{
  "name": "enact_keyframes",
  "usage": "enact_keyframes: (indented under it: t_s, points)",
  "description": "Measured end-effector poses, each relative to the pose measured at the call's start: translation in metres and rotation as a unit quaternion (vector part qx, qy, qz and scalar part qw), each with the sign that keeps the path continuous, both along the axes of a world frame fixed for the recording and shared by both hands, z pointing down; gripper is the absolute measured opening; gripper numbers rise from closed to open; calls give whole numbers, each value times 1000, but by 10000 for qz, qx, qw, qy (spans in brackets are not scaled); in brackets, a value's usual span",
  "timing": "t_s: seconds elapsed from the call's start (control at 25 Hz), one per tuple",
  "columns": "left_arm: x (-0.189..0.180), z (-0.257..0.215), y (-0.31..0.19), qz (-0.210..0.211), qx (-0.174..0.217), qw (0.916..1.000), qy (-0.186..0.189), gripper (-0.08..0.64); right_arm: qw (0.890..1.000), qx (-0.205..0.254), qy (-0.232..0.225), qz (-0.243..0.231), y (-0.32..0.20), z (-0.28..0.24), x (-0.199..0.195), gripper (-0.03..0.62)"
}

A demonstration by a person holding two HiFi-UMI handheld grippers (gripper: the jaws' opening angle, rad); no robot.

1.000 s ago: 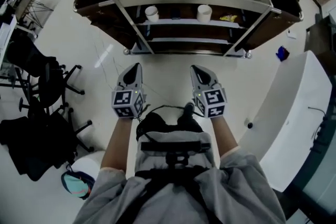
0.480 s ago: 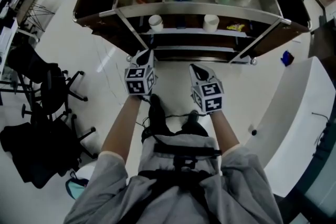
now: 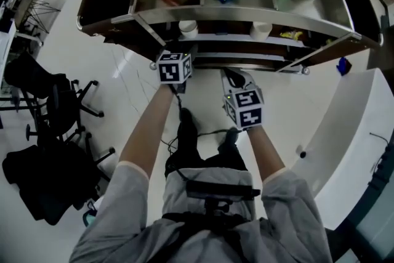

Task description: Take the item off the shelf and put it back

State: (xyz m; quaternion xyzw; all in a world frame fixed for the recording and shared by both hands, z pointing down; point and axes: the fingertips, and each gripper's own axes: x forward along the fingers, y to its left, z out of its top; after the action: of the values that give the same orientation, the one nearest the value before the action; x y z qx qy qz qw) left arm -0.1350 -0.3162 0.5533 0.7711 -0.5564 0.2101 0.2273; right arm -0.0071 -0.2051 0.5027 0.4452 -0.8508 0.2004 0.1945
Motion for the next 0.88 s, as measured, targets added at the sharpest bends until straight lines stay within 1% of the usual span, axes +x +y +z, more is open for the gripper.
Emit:
enact_keyframes:
  t_s: [0.12, 0.2, 0.4, 0.52, 0.6, 0.72, 0.88]
  points:
    - [-8, 15, -24, -193, -65, 9998, 49, 369, 10000, -76, 40, -42, -10, 11, -7, 9]
    - [-11, 26, -35, -262, -113, 9996, 73, 392, 9999, -139, 30, -61, -13, 17, -11, 9]
    - [-9, 49, -62, -210, -122, 9997, -20, 465, 9997, -223, 50, -58, -20, 30, -14, 9]
    - [-10, 60, -78, -231, -140, 9996, -29, 479, 9996, -279, 43, -6, -23, 36, -12, 9]
    - [-11, 63, -89, -221, -124, 9996, -106, 482, 9995, -305, 18, 33, -25, 40, -9, 9]
    - [-11, 70, -101, -154, -101, 9996, -206, 492, 9994, -339, -26, 102, -29, 47, -6, 9]
    - [-10, 82, -111, -69, -121, 9997, -220, 494, 9991, -399, -47, 152, -33, 56, -4, 9]
